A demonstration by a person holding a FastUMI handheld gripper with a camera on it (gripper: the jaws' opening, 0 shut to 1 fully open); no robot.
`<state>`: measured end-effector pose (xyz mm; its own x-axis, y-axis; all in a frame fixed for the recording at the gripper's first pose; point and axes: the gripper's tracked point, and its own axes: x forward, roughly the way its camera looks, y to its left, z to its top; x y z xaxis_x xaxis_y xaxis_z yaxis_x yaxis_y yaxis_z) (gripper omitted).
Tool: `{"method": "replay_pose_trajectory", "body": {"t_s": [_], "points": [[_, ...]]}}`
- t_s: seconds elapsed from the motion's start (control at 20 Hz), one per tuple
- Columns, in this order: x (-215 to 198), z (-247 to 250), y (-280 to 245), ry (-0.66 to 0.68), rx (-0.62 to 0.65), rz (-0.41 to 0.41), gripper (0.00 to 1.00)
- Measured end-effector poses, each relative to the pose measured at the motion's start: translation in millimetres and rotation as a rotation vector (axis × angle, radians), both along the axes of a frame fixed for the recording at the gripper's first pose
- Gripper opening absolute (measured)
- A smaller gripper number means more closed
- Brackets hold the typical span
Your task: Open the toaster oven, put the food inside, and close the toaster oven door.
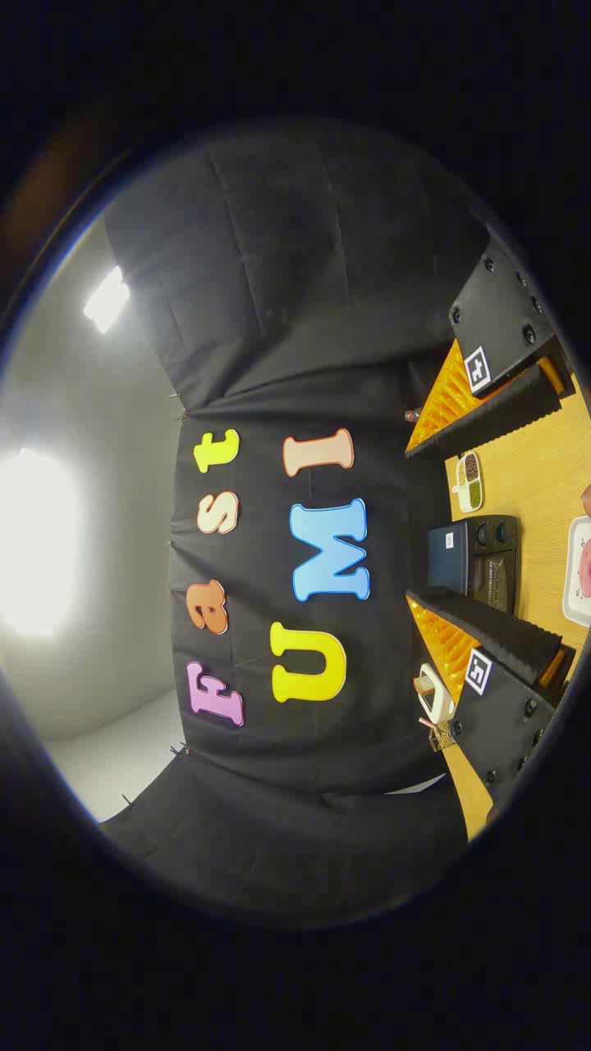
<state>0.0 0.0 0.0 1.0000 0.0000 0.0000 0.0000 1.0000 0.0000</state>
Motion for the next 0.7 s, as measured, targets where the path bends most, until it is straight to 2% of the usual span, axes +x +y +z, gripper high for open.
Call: {"method": "replay_pose_trajectory", "body": {"t_s": [0.7], "points": [[3.8, -5.8, 21.3, 0.026, 0.042, 0.026, 0.97]]}}
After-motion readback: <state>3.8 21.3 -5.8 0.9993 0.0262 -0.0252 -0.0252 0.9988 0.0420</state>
